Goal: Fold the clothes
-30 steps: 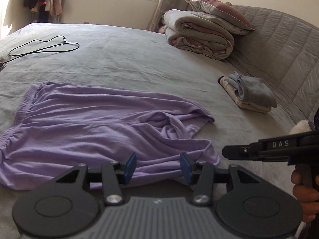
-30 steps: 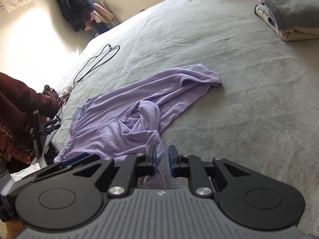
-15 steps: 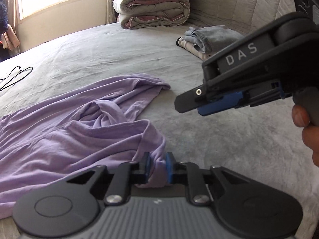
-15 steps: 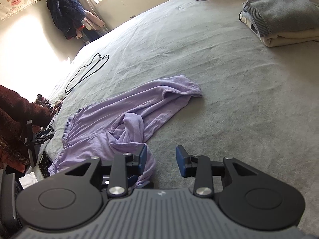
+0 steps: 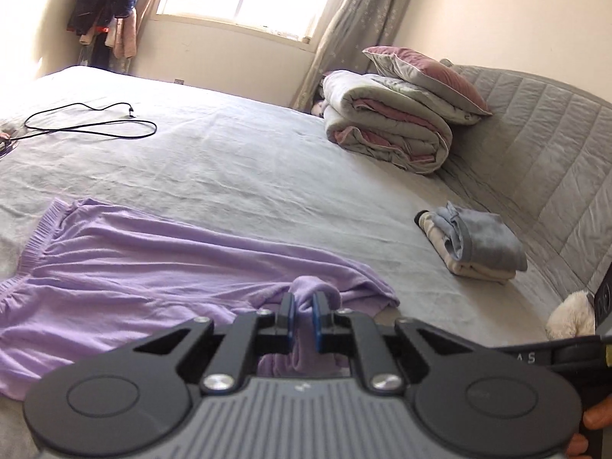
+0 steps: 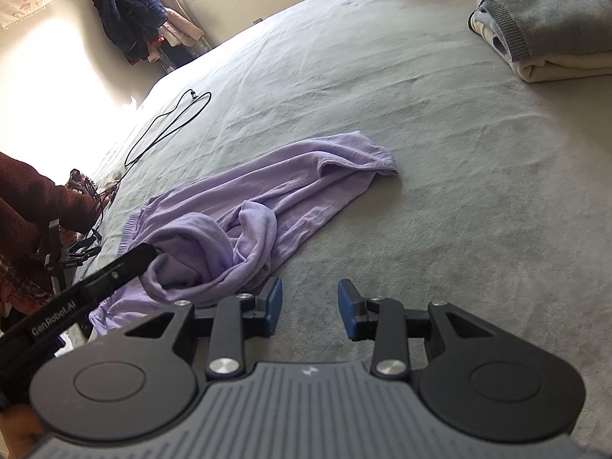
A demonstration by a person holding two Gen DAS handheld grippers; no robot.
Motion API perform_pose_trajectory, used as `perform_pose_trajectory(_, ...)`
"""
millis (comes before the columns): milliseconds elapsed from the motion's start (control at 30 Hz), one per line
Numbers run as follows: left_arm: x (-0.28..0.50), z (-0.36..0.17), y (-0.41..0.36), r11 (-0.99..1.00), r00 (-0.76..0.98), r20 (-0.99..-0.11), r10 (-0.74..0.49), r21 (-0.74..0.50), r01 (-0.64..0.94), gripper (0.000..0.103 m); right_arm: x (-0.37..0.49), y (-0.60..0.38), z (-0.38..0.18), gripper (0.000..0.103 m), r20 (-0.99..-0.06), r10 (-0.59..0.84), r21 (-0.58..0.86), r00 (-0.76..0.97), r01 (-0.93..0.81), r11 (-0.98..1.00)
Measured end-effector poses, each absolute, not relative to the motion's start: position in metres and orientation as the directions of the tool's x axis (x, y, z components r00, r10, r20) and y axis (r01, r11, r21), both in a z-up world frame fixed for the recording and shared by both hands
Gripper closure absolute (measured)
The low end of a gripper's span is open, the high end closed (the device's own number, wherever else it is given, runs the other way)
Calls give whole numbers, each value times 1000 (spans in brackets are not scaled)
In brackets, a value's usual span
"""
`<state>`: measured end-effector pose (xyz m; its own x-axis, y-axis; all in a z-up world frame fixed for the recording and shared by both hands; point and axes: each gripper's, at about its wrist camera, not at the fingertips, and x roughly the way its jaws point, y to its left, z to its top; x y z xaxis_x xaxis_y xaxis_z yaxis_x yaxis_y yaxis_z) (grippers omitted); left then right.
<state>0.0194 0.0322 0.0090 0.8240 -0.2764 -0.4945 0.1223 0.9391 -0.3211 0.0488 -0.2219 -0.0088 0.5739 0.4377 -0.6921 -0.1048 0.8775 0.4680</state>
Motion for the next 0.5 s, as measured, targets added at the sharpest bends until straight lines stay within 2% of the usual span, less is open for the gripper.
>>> perform_pose_trajectory(133,21,9,48,948,830,-523,-196,-319,23,94,49,-216,-13,66,-699,439,459,564,-116,881)
perform_pose_trajectory(300,26,1,69,951,796,-598,-92,-291,-109,94,49,-209,-17,64,-708,439,448,554,-128,885)
perform_pose_trajectory(500,23,-3,80,958,778,-627,-50,-251,-140,92,49,-202,-19,62,-711,438,434,551,-146,889)
